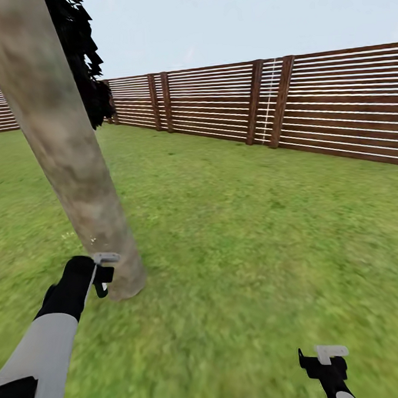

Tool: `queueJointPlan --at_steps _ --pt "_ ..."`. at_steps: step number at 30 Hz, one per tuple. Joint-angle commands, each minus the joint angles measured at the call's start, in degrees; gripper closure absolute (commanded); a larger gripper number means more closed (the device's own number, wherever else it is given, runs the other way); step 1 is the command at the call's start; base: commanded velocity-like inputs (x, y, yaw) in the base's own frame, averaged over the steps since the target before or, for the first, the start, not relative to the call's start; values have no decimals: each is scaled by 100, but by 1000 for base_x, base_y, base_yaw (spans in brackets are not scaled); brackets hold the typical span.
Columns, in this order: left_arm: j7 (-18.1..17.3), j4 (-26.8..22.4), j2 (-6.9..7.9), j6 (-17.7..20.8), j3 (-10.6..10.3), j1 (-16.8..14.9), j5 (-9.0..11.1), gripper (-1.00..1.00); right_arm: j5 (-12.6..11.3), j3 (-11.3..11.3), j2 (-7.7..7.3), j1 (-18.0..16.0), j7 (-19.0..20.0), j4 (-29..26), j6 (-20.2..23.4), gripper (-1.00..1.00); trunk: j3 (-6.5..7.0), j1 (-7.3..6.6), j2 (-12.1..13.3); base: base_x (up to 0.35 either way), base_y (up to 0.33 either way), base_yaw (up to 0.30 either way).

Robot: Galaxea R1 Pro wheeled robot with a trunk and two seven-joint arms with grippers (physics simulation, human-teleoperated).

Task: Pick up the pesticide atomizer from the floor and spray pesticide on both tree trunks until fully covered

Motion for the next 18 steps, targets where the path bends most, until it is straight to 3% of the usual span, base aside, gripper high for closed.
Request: queueJointPlan --at_steps 1,6,8,11,15,18 --pt "0 -1 32 7 12 0 31 100 -1 3 0 0 0 0 0 -100 0 0 0 -233 -209 0" --pt "0 -2 269 12 27 9 33 100 -2 0 0 0 0 0 0 -100 0 0 0 -250 -105 0" --pt "0 -2 266 12 28 9 37 100 -2 0 3 0 0 0 0 -100 0 0 0 -55 -6 34" --pt "59 -9 184 23 8 -58 62 100 -2 2 1 0 0 0 0 -100 0 0 0 -10 -1 214" --pt "356 -93 -241 62 -18 -371 59 100 -2 0 0 0 0 0 0 -100 0 0 0 -1 0 272" --pt "446 -106 -202 72 25 -496 65 100 -1 2 0 0 0 0 0 -100 0 0 0 0 0 254"
